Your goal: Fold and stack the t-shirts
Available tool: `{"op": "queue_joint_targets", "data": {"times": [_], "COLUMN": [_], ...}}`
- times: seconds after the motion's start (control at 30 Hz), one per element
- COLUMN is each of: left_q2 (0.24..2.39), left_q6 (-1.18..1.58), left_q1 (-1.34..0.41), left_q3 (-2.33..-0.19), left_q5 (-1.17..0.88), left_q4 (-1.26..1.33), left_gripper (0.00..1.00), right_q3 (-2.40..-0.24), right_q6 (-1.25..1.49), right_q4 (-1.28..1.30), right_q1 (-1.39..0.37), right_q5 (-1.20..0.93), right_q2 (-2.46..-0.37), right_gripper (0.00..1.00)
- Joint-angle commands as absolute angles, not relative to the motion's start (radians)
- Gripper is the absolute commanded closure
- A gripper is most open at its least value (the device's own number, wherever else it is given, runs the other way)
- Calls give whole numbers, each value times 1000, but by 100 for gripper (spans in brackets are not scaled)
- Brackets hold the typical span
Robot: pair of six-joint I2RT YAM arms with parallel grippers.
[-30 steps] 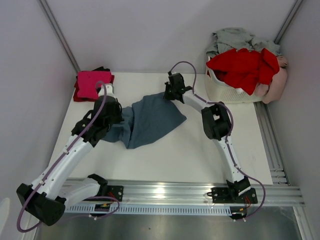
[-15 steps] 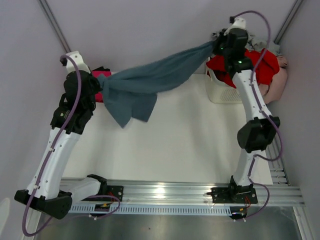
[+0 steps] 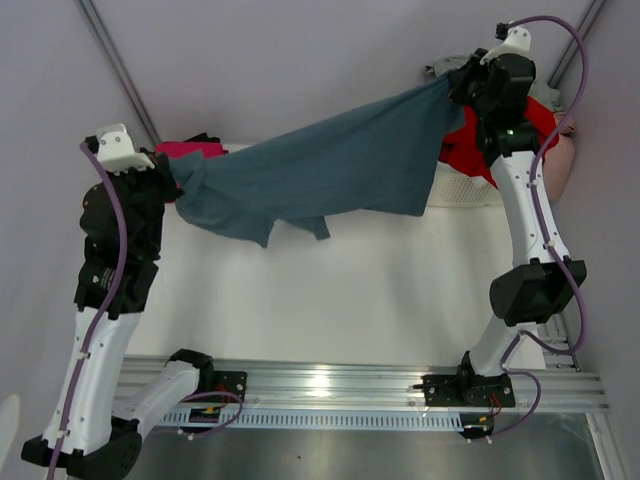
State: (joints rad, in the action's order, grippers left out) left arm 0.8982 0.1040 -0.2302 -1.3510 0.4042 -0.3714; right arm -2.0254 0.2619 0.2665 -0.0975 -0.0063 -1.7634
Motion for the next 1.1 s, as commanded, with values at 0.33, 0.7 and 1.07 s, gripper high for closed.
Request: {"op": "queue_joint_targets", "data": {"times": [0.33,0.7,1.07], "left_q2": [988,816,660], "left_q6": [189,95,164], "left_q1": [-216,-299,-339], "left_q3": [-1325,-1443,-1333], "left_q5": [285,451,796], "left_q4": [-406,-506,-511], "left_gripper": [100,100,100], "right_q3": [-2036,-1522,-1260], "right_q6": [324,364,328], "right_q4": [209,95,275], "right_q1": [-172,-225,-316], "right_q5": [-106,-70,170], "right_q2": [-1815,-1340,-936], "right_gripper": [100,100,100]}}
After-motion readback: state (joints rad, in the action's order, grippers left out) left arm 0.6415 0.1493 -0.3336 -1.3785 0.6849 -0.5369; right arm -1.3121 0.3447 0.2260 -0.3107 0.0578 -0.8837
